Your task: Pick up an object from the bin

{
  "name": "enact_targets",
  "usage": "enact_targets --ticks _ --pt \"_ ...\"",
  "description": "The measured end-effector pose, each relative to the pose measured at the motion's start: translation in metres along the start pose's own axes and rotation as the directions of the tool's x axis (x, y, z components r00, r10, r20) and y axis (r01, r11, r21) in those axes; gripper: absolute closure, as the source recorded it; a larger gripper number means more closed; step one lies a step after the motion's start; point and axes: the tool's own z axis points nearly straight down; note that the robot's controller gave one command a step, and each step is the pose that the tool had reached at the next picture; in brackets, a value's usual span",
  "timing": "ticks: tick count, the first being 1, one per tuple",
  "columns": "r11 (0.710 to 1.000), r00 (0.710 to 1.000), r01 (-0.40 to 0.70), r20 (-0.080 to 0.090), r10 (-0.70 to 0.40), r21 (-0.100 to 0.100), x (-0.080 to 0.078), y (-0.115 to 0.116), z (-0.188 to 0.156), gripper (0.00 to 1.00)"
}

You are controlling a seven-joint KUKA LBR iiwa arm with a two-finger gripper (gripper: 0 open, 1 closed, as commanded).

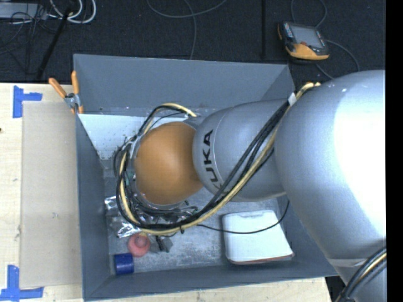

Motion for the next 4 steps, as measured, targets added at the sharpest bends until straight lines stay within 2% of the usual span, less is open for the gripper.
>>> enact_targets --ticks 1,2,4 --pt "1.000 1.000 -0.005 0.000 0.005 -0.001 0.000 0.000 0.000 0.00" --pt "1.000 1.000 -0.007 0.005 0.007 -0.001 -0.002 -0.001 -0.002 1.00" --pt "1.000 1.000 -0.015 0.009 0.015 0.006 -0.005 -0.001 -0.132 1.00"
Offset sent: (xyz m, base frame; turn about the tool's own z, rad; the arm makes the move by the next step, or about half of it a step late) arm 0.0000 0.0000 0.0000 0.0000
